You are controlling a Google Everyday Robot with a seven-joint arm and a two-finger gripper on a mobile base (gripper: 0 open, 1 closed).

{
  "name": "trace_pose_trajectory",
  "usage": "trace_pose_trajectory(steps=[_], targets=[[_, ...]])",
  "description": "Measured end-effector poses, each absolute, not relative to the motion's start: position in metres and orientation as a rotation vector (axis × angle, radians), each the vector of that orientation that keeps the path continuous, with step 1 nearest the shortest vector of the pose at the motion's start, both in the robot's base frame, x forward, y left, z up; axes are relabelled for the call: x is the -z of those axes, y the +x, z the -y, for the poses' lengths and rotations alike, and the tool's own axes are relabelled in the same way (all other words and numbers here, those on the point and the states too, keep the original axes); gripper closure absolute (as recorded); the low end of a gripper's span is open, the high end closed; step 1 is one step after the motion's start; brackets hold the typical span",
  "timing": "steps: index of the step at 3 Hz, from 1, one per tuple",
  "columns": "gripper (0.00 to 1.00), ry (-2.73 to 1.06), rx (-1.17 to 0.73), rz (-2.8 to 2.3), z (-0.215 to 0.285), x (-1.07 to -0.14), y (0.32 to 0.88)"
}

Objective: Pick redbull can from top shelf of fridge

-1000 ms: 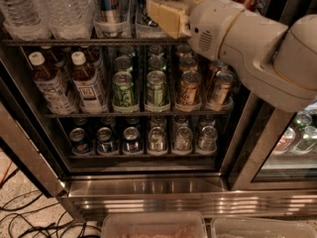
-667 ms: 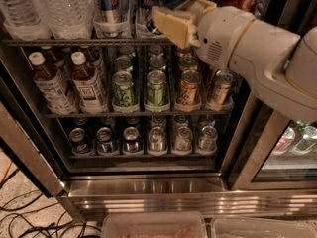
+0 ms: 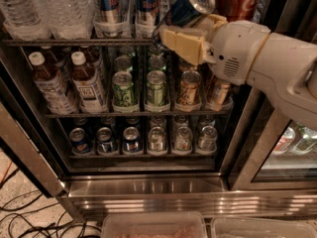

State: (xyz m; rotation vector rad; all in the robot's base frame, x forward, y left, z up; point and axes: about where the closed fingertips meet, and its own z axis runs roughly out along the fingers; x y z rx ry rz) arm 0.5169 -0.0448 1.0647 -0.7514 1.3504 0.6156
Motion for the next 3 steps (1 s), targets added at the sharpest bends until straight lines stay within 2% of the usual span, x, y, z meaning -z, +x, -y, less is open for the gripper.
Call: trace_pose_trajectory(steps=[3], targets=[[1.00, -0.992, -0.643, -1.495, 0.061, -1.034, 0.489]])
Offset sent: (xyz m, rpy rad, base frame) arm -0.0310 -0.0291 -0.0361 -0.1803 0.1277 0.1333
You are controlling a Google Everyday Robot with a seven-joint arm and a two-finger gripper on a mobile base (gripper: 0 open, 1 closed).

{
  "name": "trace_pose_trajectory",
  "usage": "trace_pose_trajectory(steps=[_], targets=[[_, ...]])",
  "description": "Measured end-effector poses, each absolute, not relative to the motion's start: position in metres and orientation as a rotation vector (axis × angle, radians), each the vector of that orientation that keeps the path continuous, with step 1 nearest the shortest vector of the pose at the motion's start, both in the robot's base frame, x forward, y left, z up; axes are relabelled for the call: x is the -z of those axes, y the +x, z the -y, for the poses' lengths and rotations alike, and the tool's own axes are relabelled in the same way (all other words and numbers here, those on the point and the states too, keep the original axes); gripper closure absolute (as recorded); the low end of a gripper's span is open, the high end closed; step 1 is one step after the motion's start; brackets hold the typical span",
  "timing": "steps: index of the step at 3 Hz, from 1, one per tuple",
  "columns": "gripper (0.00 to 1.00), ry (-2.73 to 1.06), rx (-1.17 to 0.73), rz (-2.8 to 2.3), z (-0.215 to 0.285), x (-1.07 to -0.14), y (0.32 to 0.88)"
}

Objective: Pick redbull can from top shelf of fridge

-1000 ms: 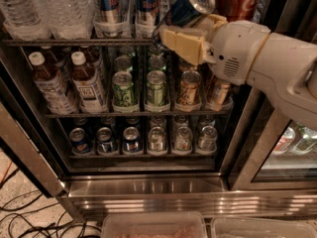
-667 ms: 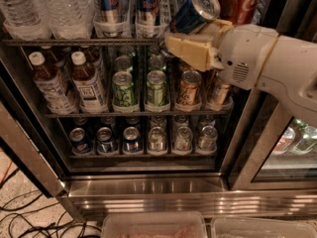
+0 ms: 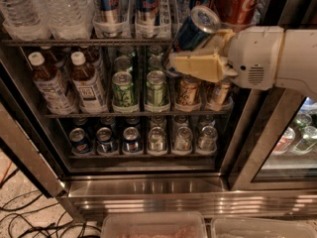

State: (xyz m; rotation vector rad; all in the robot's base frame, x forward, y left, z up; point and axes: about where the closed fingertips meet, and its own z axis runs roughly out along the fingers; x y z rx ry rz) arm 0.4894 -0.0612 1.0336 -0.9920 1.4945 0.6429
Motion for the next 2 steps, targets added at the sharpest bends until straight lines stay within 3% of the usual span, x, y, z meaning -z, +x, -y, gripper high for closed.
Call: trace_pose_trajectory(steps=[2], targets=[[1.00, -1.214, -0.671, -1.621, 0.069, -1.000, 0.478]])
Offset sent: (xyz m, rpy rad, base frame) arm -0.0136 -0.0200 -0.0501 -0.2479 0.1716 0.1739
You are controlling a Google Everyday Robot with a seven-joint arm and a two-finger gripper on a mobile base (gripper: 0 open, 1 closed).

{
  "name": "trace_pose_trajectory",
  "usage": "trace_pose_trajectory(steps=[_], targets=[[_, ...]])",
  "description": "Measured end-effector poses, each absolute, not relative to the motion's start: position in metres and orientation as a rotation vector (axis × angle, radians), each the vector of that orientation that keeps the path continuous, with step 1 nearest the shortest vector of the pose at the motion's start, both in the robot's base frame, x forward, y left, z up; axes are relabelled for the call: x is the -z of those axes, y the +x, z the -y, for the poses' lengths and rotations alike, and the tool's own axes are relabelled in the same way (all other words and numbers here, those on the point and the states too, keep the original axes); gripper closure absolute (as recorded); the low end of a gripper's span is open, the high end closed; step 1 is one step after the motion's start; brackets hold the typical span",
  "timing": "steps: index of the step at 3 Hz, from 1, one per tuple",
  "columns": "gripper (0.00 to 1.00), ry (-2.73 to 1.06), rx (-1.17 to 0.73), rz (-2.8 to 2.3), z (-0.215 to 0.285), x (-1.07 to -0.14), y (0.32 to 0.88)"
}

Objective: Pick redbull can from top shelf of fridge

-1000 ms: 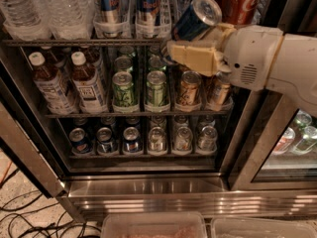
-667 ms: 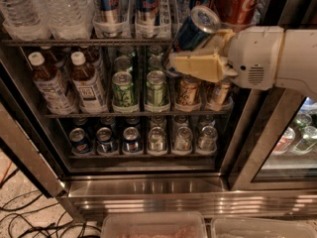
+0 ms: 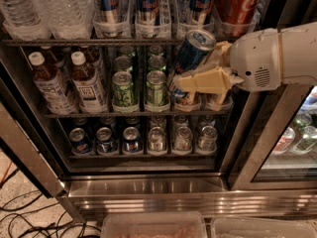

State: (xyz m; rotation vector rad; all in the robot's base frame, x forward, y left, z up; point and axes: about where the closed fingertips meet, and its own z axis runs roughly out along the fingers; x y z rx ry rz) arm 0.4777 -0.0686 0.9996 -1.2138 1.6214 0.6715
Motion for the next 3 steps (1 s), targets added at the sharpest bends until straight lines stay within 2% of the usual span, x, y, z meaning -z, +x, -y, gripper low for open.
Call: trace_pose_trajectory(steps=[2, 3], targets=[[1.00, -1.225, -0.661, -1.626, 0.058, -0.994, 0.463], [1.00, -1.160, -0.664, -1.631, 0.039, -0.970, 0.416]])
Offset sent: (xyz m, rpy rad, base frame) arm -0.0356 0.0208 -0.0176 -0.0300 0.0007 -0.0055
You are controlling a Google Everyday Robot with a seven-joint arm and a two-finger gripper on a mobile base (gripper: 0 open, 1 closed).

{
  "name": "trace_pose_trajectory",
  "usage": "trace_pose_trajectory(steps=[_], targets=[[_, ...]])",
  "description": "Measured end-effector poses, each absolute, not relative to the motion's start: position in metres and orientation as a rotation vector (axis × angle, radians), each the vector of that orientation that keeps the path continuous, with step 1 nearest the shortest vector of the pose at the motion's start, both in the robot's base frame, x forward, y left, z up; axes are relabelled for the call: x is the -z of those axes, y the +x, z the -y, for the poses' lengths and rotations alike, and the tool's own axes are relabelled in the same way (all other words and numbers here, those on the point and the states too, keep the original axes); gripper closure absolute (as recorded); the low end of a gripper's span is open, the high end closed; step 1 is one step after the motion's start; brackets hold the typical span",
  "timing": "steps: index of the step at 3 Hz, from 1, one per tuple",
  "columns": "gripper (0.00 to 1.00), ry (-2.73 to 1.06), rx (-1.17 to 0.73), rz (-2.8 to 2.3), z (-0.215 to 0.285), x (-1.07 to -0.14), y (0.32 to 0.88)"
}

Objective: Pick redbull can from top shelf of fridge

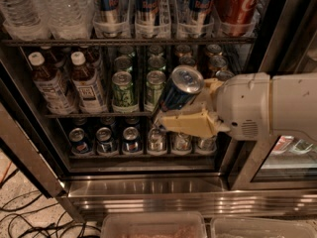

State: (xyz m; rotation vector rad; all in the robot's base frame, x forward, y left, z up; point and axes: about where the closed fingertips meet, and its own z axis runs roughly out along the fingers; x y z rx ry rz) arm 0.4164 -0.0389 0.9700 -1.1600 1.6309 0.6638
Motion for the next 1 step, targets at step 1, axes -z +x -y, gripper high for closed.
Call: trace_pose_trajectory(steps=[1], targets=[[1.00, -1.152, -0.670, -1.634, 0.0394, -0.9675, 0.4138]])
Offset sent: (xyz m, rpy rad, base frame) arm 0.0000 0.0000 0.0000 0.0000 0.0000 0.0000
